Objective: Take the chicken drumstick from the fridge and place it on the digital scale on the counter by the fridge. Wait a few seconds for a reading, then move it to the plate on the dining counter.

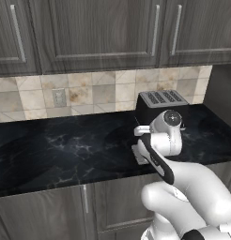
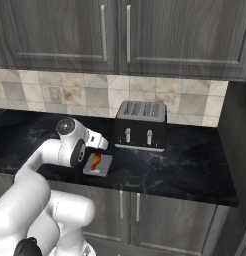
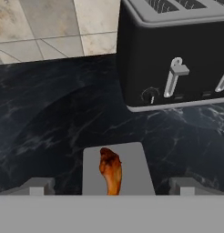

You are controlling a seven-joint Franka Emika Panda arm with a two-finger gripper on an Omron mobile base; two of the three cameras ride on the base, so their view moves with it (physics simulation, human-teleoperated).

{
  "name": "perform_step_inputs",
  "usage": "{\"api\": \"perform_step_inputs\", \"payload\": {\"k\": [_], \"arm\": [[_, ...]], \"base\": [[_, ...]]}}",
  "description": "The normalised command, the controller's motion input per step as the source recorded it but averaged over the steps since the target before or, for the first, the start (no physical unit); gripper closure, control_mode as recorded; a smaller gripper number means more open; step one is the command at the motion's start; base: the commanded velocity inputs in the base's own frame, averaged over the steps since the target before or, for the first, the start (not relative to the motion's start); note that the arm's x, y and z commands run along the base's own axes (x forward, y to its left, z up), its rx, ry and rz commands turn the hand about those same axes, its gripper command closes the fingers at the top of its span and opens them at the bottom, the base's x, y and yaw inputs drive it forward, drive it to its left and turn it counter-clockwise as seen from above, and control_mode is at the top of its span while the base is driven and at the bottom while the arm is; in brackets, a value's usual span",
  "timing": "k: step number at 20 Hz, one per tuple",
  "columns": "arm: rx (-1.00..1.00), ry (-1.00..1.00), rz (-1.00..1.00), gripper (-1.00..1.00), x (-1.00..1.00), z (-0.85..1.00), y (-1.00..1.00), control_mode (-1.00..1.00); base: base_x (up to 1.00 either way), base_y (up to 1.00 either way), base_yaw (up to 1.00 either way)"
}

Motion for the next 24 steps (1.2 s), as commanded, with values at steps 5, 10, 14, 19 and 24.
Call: {"api": "perform_step_inputs", "payload": {"k": [5,10,14,19,24], "arm": [[0.00,0.01,0.00,-1.00,0.00,0.00,0.00,-1.00],[0.00,0.02,0.00,-1.00,0.00,0.00,0.00,-1.00],[0.00,0.01,0.00,-1.00,0.00,0.00,0.00,-1.00],[0.00,0.02,0.00,-1.00,0.00,0.00,0.00,-1.00],[0.00,0.03,0.00,-1.00,0.00,0.00,0.00,-1.00]], "base": [[0.00,0.00,0.00],[0.00,0.00,0.00],[0.00,0.00,0.00],[0.00,0.00,0.00],[0.00,0.00,0.00]]}}
